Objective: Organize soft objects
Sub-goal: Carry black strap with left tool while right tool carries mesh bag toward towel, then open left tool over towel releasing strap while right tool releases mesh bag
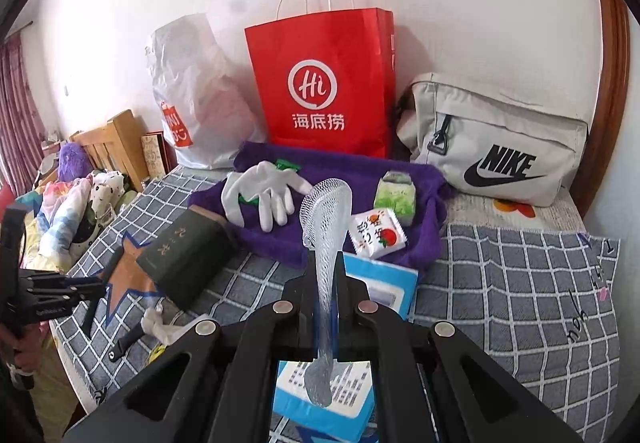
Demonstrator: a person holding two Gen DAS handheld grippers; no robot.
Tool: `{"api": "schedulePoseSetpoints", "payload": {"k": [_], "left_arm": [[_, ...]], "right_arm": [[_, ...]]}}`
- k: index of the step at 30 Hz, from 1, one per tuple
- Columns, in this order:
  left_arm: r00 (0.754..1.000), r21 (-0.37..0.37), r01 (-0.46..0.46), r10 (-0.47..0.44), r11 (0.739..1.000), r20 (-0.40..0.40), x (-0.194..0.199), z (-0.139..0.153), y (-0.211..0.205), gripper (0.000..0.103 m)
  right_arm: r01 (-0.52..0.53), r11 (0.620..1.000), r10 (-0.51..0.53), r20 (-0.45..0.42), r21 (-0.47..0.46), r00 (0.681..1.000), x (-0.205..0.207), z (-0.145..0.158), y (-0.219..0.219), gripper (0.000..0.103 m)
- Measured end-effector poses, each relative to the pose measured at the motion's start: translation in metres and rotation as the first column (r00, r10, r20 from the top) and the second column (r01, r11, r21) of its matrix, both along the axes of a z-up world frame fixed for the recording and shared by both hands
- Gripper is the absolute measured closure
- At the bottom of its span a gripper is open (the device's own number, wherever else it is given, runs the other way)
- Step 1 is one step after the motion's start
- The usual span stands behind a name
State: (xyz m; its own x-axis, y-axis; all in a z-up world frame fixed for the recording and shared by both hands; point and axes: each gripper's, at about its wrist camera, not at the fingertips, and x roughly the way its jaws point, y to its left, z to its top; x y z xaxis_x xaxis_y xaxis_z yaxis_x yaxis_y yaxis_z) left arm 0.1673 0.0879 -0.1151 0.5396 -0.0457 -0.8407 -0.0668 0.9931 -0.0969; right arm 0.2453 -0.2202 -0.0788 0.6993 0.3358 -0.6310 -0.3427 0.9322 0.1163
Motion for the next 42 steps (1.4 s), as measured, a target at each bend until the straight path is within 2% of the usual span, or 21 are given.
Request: {"api": "schedulePoseSetpoints", "payload": {"k": [6,11,24,33,42], "left_arm": [[0.998,-0.003,0.037,-0.036,0.999,0.048,0.025,0.025,-0.006,0.084],[0.995,-0.029,0.073,-0.071,0.997,0.066,0.063,0.036,-0.016,0.084],[0.987,-0.070,0.138,-0.130,0.988,0.098,0.162,0.048,-0.041,0.084],[0.993,-0.153,0.106,-0.097,0.983,0.061,0.229,0.023,-0.035,0.084],[0.993,-0.147,0.107,-0.112,0.983,-0.026,0.268,-0.021,-0.042,0.084]], "right_arm": [[0.007,1.000,-0.007,0.012,-0.009,1.000,0.014,0.008,0.001,0.099],[0.006,1.000,-0.006,0.017,-0.013,1.000,0.031,0.012,0.004,0.099],[-0.003,0.999,0.003,-0.011,-0.035,1.000,0.087,0.002,0.012,0.099],[-0.011,0.998,0.008,-0.044,-0.059,0.999,0.132,-0.014,0.018,0.099],[-0.017,0.998,0.008,-0.128,-0.067,0.992,0.168,-0.047,0.017,0.099]]}}
